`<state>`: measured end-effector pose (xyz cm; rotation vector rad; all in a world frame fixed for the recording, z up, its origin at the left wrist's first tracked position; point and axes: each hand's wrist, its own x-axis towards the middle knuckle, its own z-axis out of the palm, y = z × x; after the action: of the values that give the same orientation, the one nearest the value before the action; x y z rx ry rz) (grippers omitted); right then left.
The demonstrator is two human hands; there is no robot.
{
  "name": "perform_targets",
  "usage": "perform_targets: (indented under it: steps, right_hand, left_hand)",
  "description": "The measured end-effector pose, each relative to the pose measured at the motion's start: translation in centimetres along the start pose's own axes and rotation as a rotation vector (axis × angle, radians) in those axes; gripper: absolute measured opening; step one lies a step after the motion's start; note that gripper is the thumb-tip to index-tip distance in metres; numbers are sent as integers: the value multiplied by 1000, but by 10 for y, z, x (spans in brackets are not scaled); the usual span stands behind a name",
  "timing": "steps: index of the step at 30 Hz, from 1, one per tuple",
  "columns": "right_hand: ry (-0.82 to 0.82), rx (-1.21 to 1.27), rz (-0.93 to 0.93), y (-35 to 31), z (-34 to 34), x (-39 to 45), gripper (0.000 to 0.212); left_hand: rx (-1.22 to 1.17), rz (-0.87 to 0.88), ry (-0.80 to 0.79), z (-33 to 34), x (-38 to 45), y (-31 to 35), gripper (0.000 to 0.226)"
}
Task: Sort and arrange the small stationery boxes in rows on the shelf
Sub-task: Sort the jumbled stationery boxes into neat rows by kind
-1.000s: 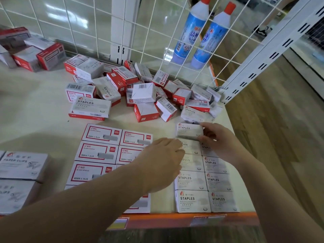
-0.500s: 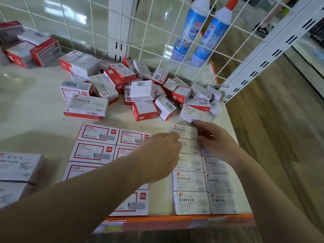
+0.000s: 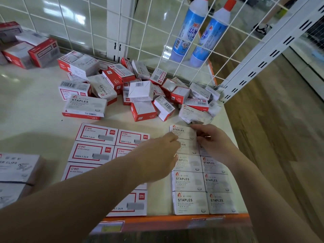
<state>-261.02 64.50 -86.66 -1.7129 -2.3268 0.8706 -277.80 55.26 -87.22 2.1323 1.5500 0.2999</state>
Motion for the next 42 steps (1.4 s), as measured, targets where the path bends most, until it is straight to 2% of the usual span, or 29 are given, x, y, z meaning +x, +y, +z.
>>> perform_targets:
  steps: [4,10,13,17,20,30,35,42]
  right_hand:
    - [47,6,-18,-1,2,-4,45]
    - [293,72,-56,-8,7,-12,40]
    - [288,119,-82,-20,12,-14,40]
    - [263,64,-87,-35,22,-4,32]
    - [274,-15,-146,-48,30,9,6]
    - [323,-36,-31,-70,45,32,16]
    - [397,35,-25,-70,42,30,16]
    - [444,118,-108,-83,31,-2,9]
  left_hand:
    - [48,27,-34,-3,-3,0,46]
    - [93,-22,40,-9,-17,-5,47]
    - [155,-85,92,-18,-26,-9,42]
    - [195,-204,102,-25,-38,-20,38]
    - [179,-265,115,-29,-46,-31,36]
    - [99,-269,59,-32,-55,-44,40]
    - [40,-281,131,-37,-63,-48,36]
    - [-92,-402,190,-53,-77,-55,38]
